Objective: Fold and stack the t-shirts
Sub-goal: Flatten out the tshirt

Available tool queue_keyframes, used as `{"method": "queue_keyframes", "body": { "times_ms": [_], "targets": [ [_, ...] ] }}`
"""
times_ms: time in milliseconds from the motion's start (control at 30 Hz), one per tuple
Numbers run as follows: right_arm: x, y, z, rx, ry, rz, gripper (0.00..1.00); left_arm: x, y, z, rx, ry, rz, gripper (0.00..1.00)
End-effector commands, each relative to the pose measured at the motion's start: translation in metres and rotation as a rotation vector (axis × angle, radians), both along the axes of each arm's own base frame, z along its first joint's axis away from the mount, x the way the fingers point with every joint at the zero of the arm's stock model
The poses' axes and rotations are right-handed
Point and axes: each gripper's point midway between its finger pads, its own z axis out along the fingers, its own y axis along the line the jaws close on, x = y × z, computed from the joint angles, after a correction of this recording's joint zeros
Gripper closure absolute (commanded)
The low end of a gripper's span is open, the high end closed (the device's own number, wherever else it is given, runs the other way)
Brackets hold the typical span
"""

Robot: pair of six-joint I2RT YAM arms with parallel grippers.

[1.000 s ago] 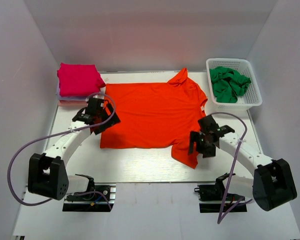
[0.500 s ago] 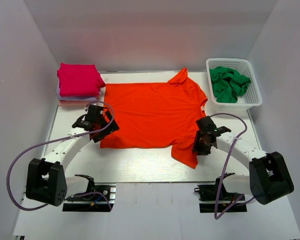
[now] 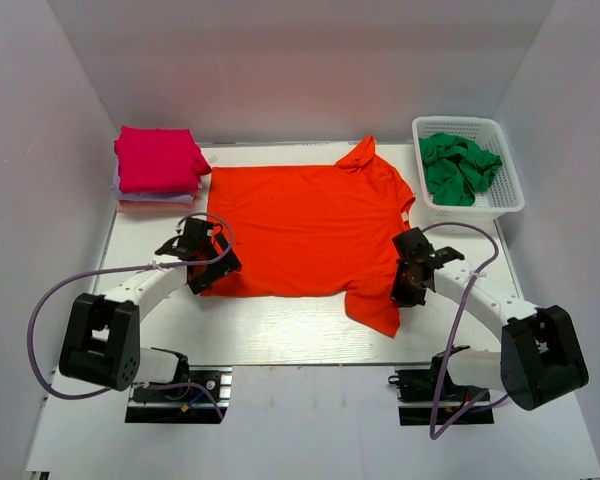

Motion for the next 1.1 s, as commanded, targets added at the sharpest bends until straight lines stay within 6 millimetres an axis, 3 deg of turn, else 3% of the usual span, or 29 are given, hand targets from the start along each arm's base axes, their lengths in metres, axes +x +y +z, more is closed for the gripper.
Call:
{"method": "queue_keyframes", "body": {
  "times_ms": [0, 33, 200, 300, 333, 433, 533, 667, 700, 867, 933, 1067],
  "targets": [
    [-0.004, -0.011, 0.028, -0.049, 0.014, -0.004, 1.0, -0.004, 0.003, -0.01, 0.013, 0.011, 0.017, 0.0],
    [-0.013, -0.016, 0.029, -0.075, 0.053, -0.002, 1.0, -0.007, 0.004, -0.013, 0.015, 0.019, 0.017, 0.0],
    [-0.021, -0.042, 0.037, -0.208, 0.084, -0.009, 1.0, -0.009, 0.01, -0.02, 0.047, 0.04, 0.041, 0.0],
    [-0.03, -0.051, 0.032, -0.242, 0.134, -0.041, 0.89, -0.012, 0.011, -0.023, 0.048, 0.06, 0.048, 0.0],
    [-0.034, -0.052, 0.03, -0.245, 0.153, -0.051, 0.77, -0.014, 0.011, -0.023, 0.051, 0.069, 0.048, 0.0],
    [-0.042, -0.056, 0.02, -0.251, 0.193, -0.066, 0.56, -0.011, 0.01, -0.021, 0.048, 0.06, 0.048, 0.0],
    [-0.031, -0.054, 0.027, -0.246, 0.159, -0.063, 0.12, -0.009, 0.004, -0.013, 0.019, 0.051, 0.025, 0.0],
    [-0.002, -0.044, 0.051, -0.203, 0.029, 0.007, 0.1, 0.004, -0.005, 0.015, -0.025, -0.025, 0.001, 0.0],
    [0.014, -0.027, 0.061, -0.124, -0.037, 0.042, 0.1, 0.01, -0.006, 0.029, -0.029, -0.06, -0.007, 0.0],
    [0.047, 0.001, 0.09, 0.004, -0.24, 0.184, 0.1, 0.033, -0.013, 0.075, -0.052, -0.186, -0.036, 0.0],
    [0.055, 0.005, 0.091, 0.009, -0.252, 0.203, 0.1, 0.038, -0.013, 0.085, -0.049, -0.22, -0.051, 0.0],
    [0.069, 0.001, 0.069, -0.05, -0.199, 0.169, 0.1, 0.061, -0.021, 0.095, -0.066, -0.28, -0.065, 0.0]
  ]
}}
